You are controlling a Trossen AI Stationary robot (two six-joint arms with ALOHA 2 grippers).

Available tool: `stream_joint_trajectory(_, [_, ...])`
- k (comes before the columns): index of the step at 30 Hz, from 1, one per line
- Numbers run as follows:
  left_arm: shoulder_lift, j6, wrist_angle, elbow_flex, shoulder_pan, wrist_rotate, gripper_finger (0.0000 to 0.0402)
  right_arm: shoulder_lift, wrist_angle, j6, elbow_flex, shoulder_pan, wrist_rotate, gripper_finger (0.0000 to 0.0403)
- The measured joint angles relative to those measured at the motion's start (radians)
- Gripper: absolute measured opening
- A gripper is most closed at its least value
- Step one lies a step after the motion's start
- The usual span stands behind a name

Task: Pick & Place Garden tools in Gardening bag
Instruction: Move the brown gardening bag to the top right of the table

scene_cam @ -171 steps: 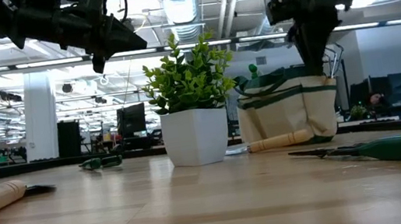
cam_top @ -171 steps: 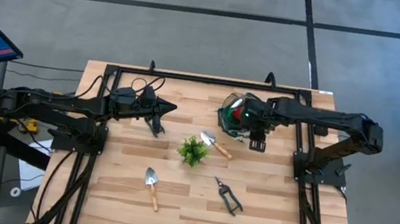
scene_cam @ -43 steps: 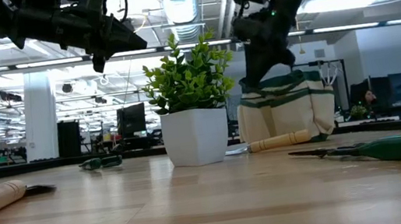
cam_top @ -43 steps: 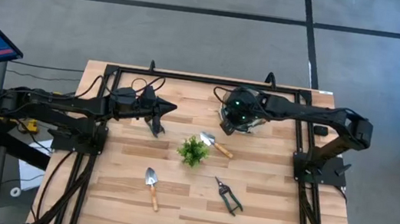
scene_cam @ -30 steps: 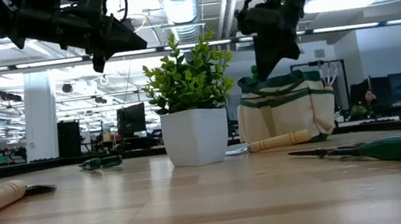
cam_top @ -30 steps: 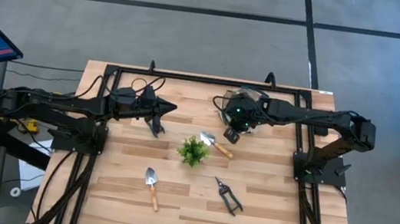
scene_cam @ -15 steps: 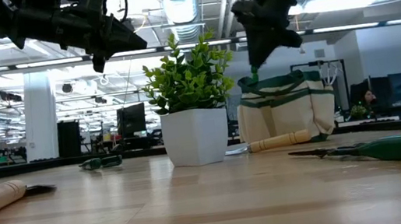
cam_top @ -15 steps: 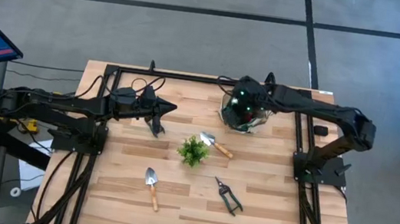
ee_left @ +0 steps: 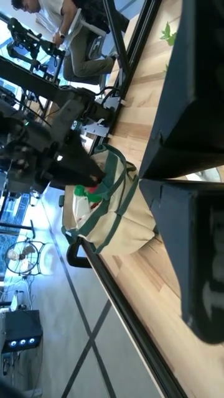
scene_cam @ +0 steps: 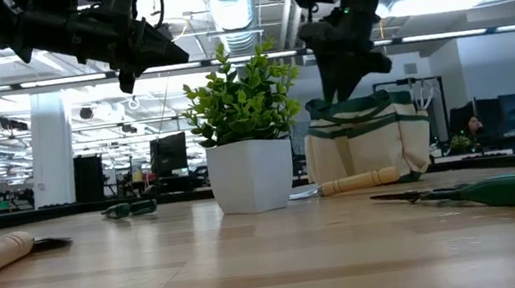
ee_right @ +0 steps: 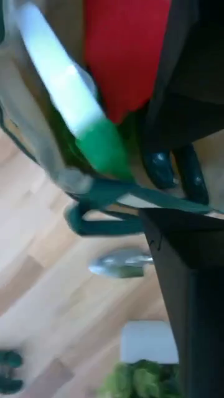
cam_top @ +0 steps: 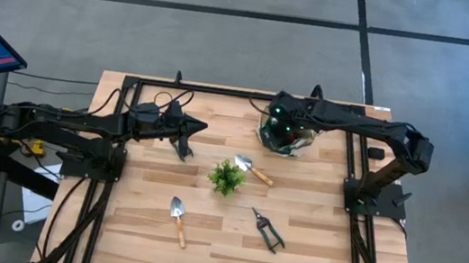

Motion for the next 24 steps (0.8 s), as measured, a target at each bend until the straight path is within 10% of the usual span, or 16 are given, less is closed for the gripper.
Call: stream_joint_trajectory(24, [0.0,0.0,-0.007,0.0,0.0,0.0,0.0002,0.041,-0.105,-0.243,0.001,0.139,-0.023,0.0004])
